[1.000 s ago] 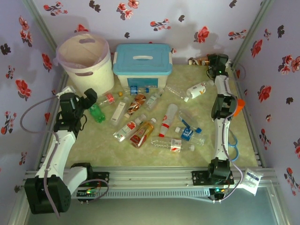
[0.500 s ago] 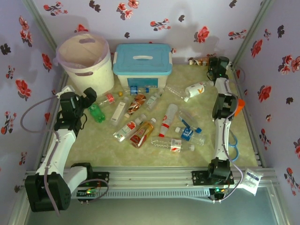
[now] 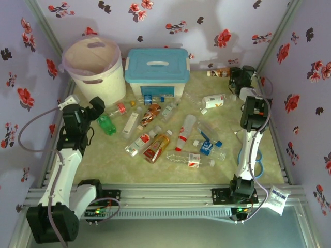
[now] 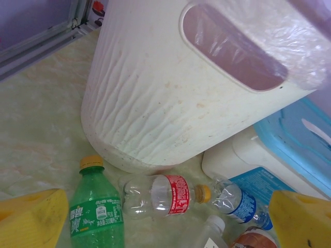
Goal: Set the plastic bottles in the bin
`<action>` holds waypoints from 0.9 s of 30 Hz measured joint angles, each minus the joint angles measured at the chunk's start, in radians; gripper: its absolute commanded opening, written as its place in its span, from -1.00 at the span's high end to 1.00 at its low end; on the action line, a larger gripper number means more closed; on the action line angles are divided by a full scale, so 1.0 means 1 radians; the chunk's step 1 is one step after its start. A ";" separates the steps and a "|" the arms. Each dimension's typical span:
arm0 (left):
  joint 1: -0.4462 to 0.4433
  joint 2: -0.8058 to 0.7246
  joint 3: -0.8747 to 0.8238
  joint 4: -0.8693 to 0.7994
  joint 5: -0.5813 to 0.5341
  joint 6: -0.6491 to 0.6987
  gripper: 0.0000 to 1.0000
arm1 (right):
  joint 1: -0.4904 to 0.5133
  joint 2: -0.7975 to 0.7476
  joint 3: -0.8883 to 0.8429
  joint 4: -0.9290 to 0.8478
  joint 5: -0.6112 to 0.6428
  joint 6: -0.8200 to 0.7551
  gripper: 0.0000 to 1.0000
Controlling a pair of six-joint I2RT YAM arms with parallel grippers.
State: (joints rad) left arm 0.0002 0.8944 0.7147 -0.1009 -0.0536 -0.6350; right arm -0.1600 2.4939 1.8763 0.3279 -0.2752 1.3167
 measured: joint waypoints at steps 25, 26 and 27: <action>-0.485 0.194 0.446 -0.328 0.300 0.346 -0.99 | 0.154 -0.914 -0.680 -0.068 -0.217 -0.311 0.36; -0.504 0.221 0.457 -0.331 0.314 0.356 -0.99 | 0.173 -0.945 -0.687 -0.105 -0.230 -0.338 0.36; -0.520 0.247 0.470 -0.333 0.329 0.363 -0.99 | 0.191 -0.971 -0.694 -0.134 -0.245 -0.362 0.36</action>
State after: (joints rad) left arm -0.5194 1.1412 1.1843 -0.4343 0.2752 -0.2722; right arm 0.0307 1.5230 1.1824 0.1940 -0.5205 0.9546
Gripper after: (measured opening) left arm 0.995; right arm 0.407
